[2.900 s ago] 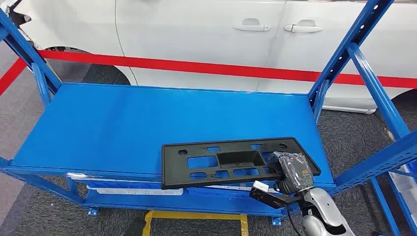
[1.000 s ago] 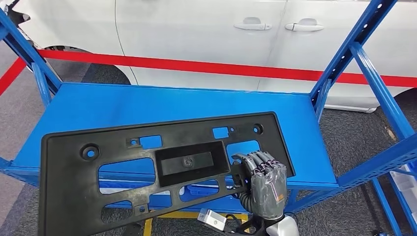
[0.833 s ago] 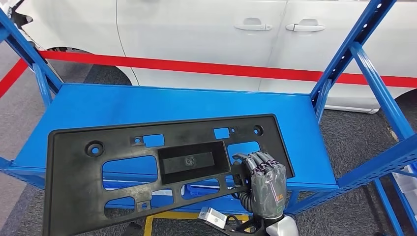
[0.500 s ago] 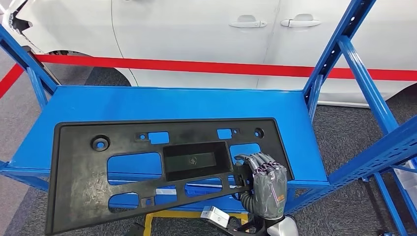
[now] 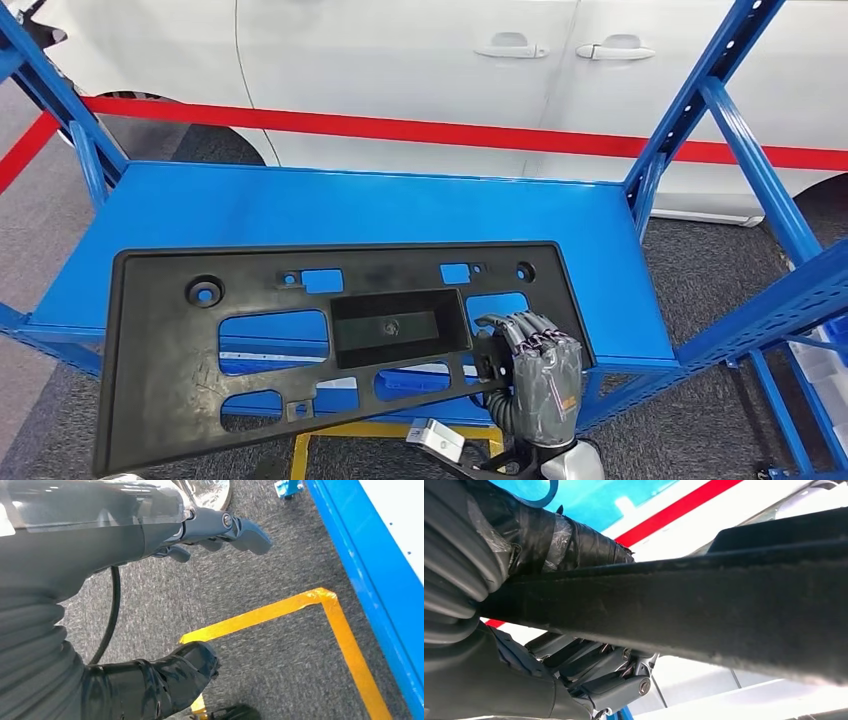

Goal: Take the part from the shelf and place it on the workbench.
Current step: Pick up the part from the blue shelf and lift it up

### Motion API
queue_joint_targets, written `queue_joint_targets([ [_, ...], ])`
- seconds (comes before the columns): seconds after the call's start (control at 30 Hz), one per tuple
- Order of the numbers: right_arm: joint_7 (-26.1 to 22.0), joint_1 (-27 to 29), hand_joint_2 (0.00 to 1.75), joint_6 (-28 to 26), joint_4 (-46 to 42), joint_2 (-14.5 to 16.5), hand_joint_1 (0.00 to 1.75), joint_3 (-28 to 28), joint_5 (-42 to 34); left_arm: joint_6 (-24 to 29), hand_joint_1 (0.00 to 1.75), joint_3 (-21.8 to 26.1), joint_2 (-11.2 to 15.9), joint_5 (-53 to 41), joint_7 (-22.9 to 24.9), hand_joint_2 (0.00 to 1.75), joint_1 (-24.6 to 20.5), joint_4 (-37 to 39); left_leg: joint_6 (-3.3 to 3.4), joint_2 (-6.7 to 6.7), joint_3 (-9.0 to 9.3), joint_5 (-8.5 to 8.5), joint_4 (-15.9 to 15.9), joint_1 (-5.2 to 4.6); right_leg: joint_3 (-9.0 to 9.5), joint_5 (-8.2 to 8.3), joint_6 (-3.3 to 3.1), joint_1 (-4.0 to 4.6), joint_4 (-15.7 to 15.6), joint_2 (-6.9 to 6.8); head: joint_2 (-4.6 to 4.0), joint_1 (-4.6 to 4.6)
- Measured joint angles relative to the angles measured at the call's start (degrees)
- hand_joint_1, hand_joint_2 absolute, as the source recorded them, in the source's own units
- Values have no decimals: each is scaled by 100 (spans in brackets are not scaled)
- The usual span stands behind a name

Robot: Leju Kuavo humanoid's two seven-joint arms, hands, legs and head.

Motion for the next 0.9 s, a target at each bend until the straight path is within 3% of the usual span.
queue_joint_targets([
  [0.03, 0, 4, 175, 0, 10, 0, 175, -6, -3, 2, 0, 1, -1, 0, 1, 175, 4, 0, 1, 5, -30, 7, 20, -1, -78, -80, 17, -10, 237, -2, 0, 0],
  [0.07, 0, 6, 175, 0, 21, 0, 175, -14, -6, 3, 0, 1, -2, 0, 1, 175, 6, 0, -1, 8, -58, 11, 43, -2, -58, -52, 27, -21, 276, -4, 1, 0],
  [0.1, 1, 7, 175, 0, 30, 0, 175, -22, -9, 4, 0, 1, -2, 0, 2, 175, 7, 0, -4, 7, -79, 13, 66, -1, 81, 78, 28, -32, 74, -7, 1, 0],
  [0.17, 1, 3, 175, 0, 36, 0, 175, -40, -11, 7, 0, 1, -5, -1, 2, 175, 7, 0, -25, 3, -107, 15, 104, -8, 528, 379, 4, -39, -687, -11, -1, 0],
  [0.23, 1, 0, 175, 0, 37, 0, 175, -55, -13, 19, 0, 1, -8, -8, 5, 175, 4, 0, -78, -2, -137, 32, 128, -26, 762, 499, -45, -14, -1169, -5, 0, -1],
  [0.37, 11, 6, 175, 0, 38, 12, 175, -70, -20, 45, 0, 1, -9, -13, 17, 175, 8, 0, -211, -7, -195, 28, 155, -25, 719, 585, -187, -12, -1264, -10, 0, -3],
  [0.43, 14, 5, 175, 0, 40, 42, 175, -74, -20, 57, 0, 1, -9, -13, 19, 175, 8, 0, -258, -10, -344, -271, 513, -12, 679, 651, -271, -32, -1300, -29, -1, -8],
  [0.5, 21, 7, 175, 0, 51, 72, 175, -83, -20, 63, 0, 1, -10, -13, 19, 175, 12, 0, -292, -9, -614, -706, 1243, -7, 612, 695, -306, -15, -1296, -40, -1, -9],
  [0.53, 26, 10, 175, 0, 63, 81, 175, -90, -20, 65, 0, 1, -10, -13, 19, 175, 16, 0, -301, -8, -714, -841, 1556, -6, 577, 717, -312, -4, -1290, -44, 0, -9],
  [0.57, 29, 14, 175, 0, 74, 86, 175, -96, -20, 66, 0, 1, -10, -13, 19, 175, 20, 0, -301, -8, -727, -867, 1686, -6, 546, 737, -312, 6, -1282, -45, 1, -9],
  [0.6, 31, 18, 175, 0, 82, 90, 175, -102, -20, 66, 0, 1, -10, -13, 19, 175, 23, 0, -291, -8, -635, -792, 1600, -7, 521, 752, -309, 13, -1273, -44, 1, -9],
  [0.67, 33, 23, 175, 0, 88, 97, 175, -108, -20, 68, 0, 1, -9, -13, 19, 175, 21, 0, -244, -9, -182, -479, 865, -12, 492, 774, -292, 21, -1250, -40, 0, -9],
  [0.73, 34, 21, 175, 0, 88, 110, 175, -113, -21, 74, 0, 1, -9, -13, 19, 175, 11, 0, -195, -12, 180, -289, 192, -38, 466, 801, -249, 41, -1222, -38, 0, -9],
  [0.83, 46, 22, 175, 1, 90, 127, 175, -125, -47, 90, 0, 2, -9, -13, 21, 175, 20, 0, -131, -17, 210, -218, 28, -59, 434, 871, -146, 50, -1229, -37, 0, -8],
  [0.9, 61, 23, 175, 3, 94, 135, 175, -149, -102, 102, 0, 4, -15, -12, 20, 175, 23, 0, -63, -1, 184, -126, -22, -32, 384, 768, -84, 43, -1135, -21, -1, -2],
])
